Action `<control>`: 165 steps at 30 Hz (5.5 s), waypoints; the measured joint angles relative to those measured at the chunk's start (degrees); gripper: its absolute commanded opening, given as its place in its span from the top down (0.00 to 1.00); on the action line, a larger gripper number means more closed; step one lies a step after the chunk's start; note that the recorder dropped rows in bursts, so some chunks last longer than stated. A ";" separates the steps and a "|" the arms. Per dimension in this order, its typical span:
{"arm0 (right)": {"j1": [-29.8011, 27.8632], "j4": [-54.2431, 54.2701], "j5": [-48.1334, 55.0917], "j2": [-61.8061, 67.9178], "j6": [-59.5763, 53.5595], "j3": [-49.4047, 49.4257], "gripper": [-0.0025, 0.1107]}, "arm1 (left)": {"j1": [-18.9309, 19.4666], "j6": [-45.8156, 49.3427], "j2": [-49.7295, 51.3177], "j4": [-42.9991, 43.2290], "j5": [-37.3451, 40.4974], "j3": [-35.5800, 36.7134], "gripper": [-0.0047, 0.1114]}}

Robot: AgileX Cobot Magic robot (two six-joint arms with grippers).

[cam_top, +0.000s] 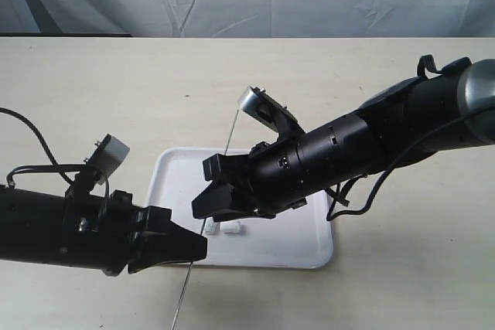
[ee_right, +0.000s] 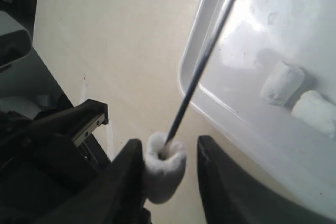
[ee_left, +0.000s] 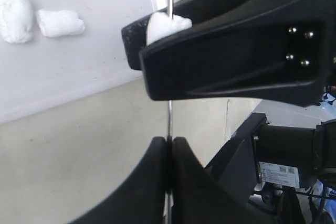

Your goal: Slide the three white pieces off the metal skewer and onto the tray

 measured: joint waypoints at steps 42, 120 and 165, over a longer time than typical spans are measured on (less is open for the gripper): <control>0.26 0.35 -4.05 0.00 -0.60 0.00 0.75 | 0.00 2.22 -0.11 0.25 4.31 6.30 0.96; 0.26 -6.79 -11.81 -0.63 2.54 -6.15 0.51 | 0.00 -1.23 -0.21 0.41 2.36 10.98 0.96; 0.26 -28.17 5.78 -50.80 29.14 -6.15 0.51 | 0.00 -16.94 12.07 14.69 -12.21 -7.59 0.72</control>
